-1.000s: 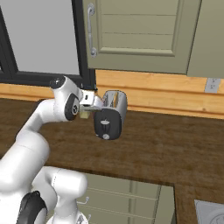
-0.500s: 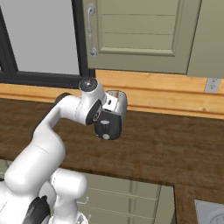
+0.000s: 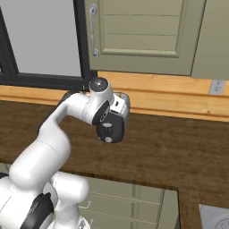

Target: Start the toaster. Once the lever pops up, take the bread to the plate on the dining counter.

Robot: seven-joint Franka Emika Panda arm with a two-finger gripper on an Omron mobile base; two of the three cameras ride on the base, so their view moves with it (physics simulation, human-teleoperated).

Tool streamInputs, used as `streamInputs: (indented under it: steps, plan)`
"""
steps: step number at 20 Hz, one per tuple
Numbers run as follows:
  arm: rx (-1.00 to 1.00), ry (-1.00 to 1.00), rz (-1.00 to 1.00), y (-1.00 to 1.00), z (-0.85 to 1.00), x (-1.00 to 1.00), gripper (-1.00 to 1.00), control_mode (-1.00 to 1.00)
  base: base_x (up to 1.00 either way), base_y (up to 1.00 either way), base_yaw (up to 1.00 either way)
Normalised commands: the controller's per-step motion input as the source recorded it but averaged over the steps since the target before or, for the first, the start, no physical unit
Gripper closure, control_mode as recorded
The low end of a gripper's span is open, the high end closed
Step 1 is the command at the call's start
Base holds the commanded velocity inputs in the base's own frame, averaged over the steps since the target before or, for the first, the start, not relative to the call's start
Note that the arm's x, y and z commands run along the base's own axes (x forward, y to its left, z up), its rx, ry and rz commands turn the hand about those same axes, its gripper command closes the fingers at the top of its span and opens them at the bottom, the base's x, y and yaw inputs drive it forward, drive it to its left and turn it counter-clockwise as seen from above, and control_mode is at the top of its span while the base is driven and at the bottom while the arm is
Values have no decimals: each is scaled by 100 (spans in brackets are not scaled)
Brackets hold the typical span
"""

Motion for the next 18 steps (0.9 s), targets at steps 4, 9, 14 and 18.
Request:
streamInputs:
  steps: [4, 9, 14, 18]
  plan:
    - [-4, 0, 2, 17, 0, 10, 100, -100, 0, 0, 0]
    - [-3, -6, 2, 0, 0, 3, 100, -100, 0, 0, 0]
    - [-2, -10, 9, 0, 2, 0, -100, -100, 0, 0, 0]
    - [-2, -4, 7, 0, 8, 4, -100, -100, 0, 0, 0]
